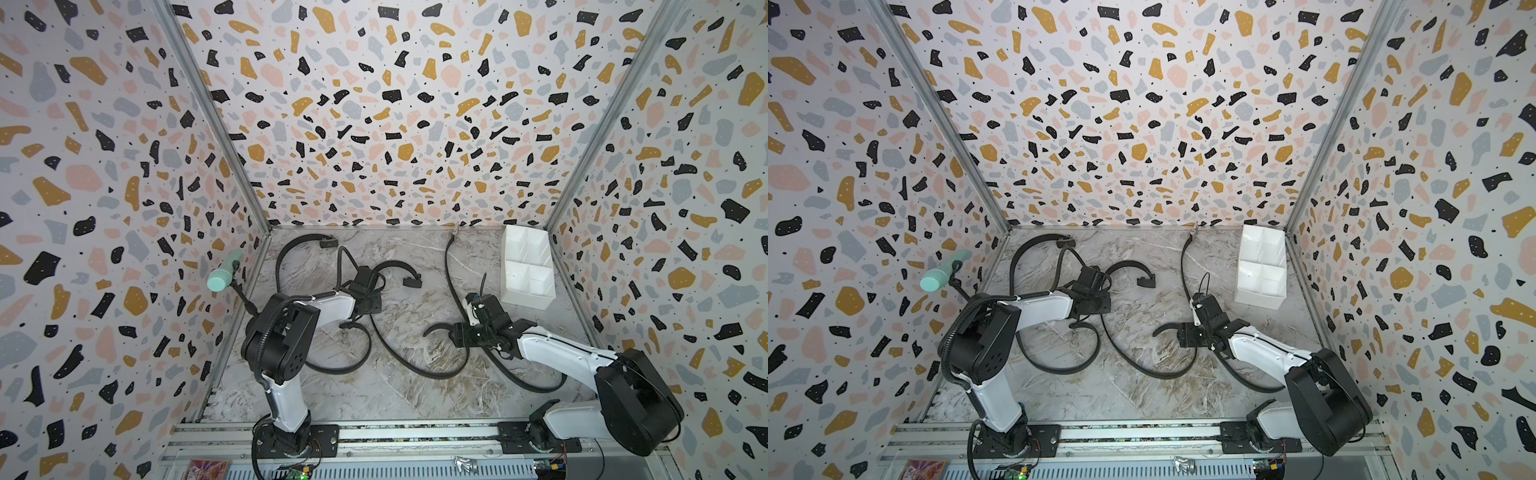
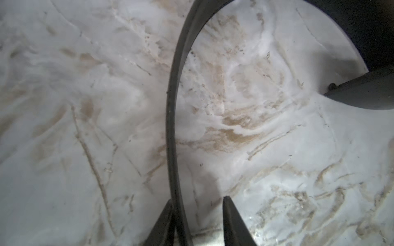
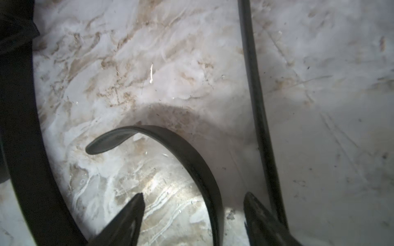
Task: Place the belts into the storage roll
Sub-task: Roll the belt at the center of the board.
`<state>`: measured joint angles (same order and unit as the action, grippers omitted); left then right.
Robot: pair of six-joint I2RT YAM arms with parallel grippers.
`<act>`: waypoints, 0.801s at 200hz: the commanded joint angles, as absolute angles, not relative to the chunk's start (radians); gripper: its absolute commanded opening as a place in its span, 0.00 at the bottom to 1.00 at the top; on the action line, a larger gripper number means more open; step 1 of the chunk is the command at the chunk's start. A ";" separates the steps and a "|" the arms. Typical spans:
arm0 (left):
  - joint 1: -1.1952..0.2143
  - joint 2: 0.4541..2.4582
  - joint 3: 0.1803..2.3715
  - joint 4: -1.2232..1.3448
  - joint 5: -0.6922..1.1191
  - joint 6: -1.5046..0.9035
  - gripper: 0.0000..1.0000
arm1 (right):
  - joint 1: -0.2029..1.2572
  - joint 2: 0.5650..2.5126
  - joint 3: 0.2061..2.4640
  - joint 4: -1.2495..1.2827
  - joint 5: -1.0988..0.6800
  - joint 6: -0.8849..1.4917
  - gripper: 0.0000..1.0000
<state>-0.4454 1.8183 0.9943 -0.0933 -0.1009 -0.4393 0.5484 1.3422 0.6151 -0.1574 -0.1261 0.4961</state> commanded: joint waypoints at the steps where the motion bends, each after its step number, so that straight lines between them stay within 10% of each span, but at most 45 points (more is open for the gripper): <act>1: -0.448 1.806 0.994 -0.115 -0.089 -0.428 0.27 | 0.558 1.344 0.605 -0.161 -0.176 0.510 0.66; 70: -0.442 1.859 1.096 -0.146 -0.148 -0.298 0.03 | 0.628 1.464 0.655 -0.131 -0.197 0.423 0.29; 160: -0.411 2.122 1.392 -0.189 0.038 -0.131 0.00 | 0.807 1.720 0.904 -0.153 -0.180 0.240 0.21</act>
